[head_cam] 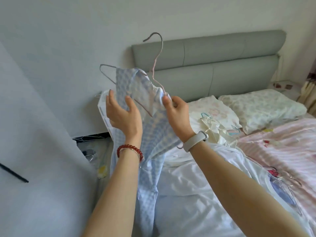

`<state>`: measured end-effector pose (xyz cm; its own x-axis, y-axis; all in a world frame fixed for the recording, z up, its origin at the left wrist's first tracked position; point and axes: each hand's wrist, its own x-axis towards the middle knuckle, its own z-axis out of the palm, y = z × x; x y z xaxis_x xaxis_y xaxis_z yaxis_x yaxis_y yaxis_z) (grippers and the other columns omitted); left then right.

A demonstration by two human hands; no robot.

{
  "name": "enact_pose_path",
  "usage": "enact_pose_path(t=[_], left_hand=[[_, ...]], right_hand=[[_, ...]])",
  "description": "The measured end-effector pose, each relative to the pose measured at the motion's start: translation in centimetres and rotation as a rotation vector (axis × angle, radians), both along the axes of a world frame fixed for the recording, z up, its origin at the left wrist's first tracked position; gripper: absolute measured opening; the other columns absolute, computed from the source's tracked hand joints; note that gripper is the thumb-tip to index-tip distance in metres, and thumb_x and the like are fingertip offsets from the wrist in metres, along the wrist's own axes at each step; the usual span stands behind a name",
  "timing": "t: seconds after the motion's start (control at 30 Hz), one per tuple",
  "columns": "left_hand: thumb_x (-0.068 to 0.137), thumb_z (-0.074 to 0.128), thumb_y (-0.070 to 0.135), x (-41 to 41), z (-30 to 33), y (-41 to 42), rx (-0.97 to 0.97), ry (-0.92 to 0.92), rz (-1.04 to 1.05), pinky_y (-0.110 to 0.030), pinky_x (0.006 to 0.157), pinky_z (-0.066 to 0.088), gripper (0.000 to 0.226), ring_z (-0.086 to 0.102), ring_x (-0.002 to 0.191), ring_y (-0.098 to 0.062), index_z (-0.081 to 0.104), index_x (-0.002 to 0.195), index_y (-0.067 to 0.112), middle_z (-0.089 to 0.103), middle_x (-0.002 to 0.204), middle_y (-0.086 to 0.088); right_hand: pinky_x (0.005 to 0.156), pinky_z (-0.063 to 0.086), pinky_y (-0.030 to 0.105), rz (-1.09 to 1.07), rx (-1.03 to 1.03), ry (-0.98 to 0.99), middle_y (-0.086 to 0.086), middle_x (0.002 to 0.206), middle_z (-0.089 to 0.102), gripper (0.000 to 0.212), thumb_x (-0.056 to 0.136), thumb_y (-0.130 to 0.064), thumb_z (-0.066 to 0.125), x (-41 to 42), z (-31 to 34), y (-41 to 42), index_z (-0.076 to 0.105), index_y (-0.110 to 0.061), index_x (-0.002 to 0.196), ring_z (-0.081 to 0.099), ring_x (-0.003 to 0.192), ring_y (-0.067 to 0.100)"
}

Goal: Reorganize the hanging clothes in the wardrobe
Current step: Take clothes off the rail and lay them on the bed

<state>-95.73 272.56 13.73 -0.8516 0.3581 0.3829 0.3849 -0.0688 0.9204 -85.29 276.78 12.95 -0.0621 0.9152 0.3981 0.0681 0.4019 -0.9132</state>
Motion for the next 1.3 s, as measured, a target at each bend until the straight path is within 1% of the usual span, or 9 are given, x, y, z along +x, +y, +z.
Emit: enact_pose_path(t=[0.23, 0.37, 0.57, 0.67, 0.77, 0.83, 1.0, 1.13, 1.3], left_hand=[[0.095, 0.044, 0.028, 2.6, -6.6, 14.8, -0.365, 0.274, -0.256, -0.045, 0.112, 0.017, 0.050, 0.019, 0.139, -0.021, 0.030, 0.142, 0.019, 0.025, 0.151, -0.006], [0.095, 0.043, 0.029, 6.3, -15.7, 21.2, -0.737, 0.666, -0.551, -0.048, 0.111, 0.018, 0.055, 0.016, 0.140, -0.026, 0.022, 0.145, 0.019, 0.017, 0.153, -0.010], [0.098, 0.032, 0.035, 9.7, -28.0, 26.5, -1.140, 0.717, -0.814, -0.052, 0.113, 0.010, 0.056, 0.001, 0.143, -0.026, 0.007, 0.147, 0.028, 0.000, 0.156, -0.004], [0.099, 0.028, 0.039, 10.9, -32.2, 28.2, -1.260, 0.708, -0.889, -0.053, 0.112, 0.008, 0.055, -0.002, 0.142, -0.028, 0.003, 0.147, 0.030, -0.004, 0.156, -0.003], [0.098, 0.024, 0.043, 11.8, -35.0, 28.5, -1.389, 0.692, -0.995, -0.055, 0.112, 0.005, 0.055, -0.007, 0.142, -0.030, 0.001, 0.147, 0.032, -0.009, 0.156, -0.004], [0.098, 0.024, 0.045, 12.1, -35.8, 28.4, -1.462, 0.690, -1.040, -0.056, 0.111, 0.001, 0.055, -0.009, 0.142, -0.030, 0.000, 0.146, 0.034, -0.012, 0.156, -0.004], [0.098, 0.027, 0.043, 11.4, -33.2, 28.7, -1.417, 0.798, -0.908, -0.060, 0.108, -0.005, 0.056, -0.009, 0.142, -0.029, 0.003, 0.147, 0.032, -0.010, 0.156, -0.004], [0.096, 0.035, 0.034, 10.3, -28.8, 27.2, -1.186, 0.977, -0.690, -0.061, 0.107, -0.007, 0.053, 0.002, 0.143, -0.027, 0.018, 0.146, 0.026, 0.008, 0.156, -0.006], [0.097, 0.033, 0.030, 9.3, -25.1, 20.8, -1.118, 0.934, -0.584, -0.050, 0.110, 0.008, 0.046, 0.015, 0.140, -0.019, 0.027, 0.142, 0.023, 0.021, 0.152, -0.003]], right_hand=[[0.046, 0.021, 0.020, -0.225, -0.198, 0.185, -0.008, 0.054, 0.022, 0.042, 0.092, -0.025, 0.049, 6.8, -6.8, 15.7, 0.028, -0.016, 0.056, 0.021, 0.049, 0.004], [0.053, 0.023, 0.028, -0.458, -0.386, 0.188, -0.003, 0.058, 0.024, 0.038, 0.092, -0.020, 0.044, 12.9, -14.4, 23.4, 0.028, -0.016, 0.059, 0.022, 0.055, 0.010], [0.053, 0.026, 0.027, -0.551, -0.492, -0.210, 0.004, 0.060, 0.036, 0.027, 0.093, -0.010, 0.037, 22.3, -26.6, 30.3, 0.037, -0.010, 0.066, 0.033, 0.058, 0.018], [0.068, 0.035, 0.031, -0.512, -0.622, -0.358, 0.007, 0.073, 0.050, 0.014, 0.093, -0.012, 0.040, 25.4, -31.4, 31.7, 0.049, -0.001, 0.091, 0.046, 0.077, 0.025], [0.092, 0.043, 0.047, -0.401, -0.843, -0.495, 0.017, 0.114, 0.052, 0.043, 0.091, -0.012, 0.045, 27.4, -34.7, 31.0, 0.034, -0.005, 0.132, 0.052, 0.097, 0.030], [0.095, 0.041, 0.047, -0.330, -0.905, -0.606, 0.018, 0.116, 0.050, 0.052, 0.091, -0.014, 0.044, 27.9, -35.4, 29.8, 0.024, -0.005, 0.138, 0.051, 0.100, 0.030], [0.109, 0.022, 0.041, -0.317, -0.668, -0.834, 0.019, 0.145, 0.030, 0.051, 0.092, -0.008, 0.041, 25.9, -32.9, 27.7, 0.026, 0.000, 0.140, 0.029, 0.132, 0.036], [0.114, 0.013, 0.041, -0.240, -0.424, -0.980, 0.014, 0.149, 0.027, 0.050, 0.095, -0.016, 0.039, 22.5, -29.1, 25.0, 0.027, -0.005, 0.142, 0.018, 0.139, 0.029], [0.113, 0.009, 0.045, -0.120, -0.279, -1.074, 0.004, 0.151, 0.024, 0.049, 0.095, -0.023, 0.036, 18.8, -25.1, 19.5, 0.026, -0.016, 0.143, 0.014, 0.141, 0.022]])
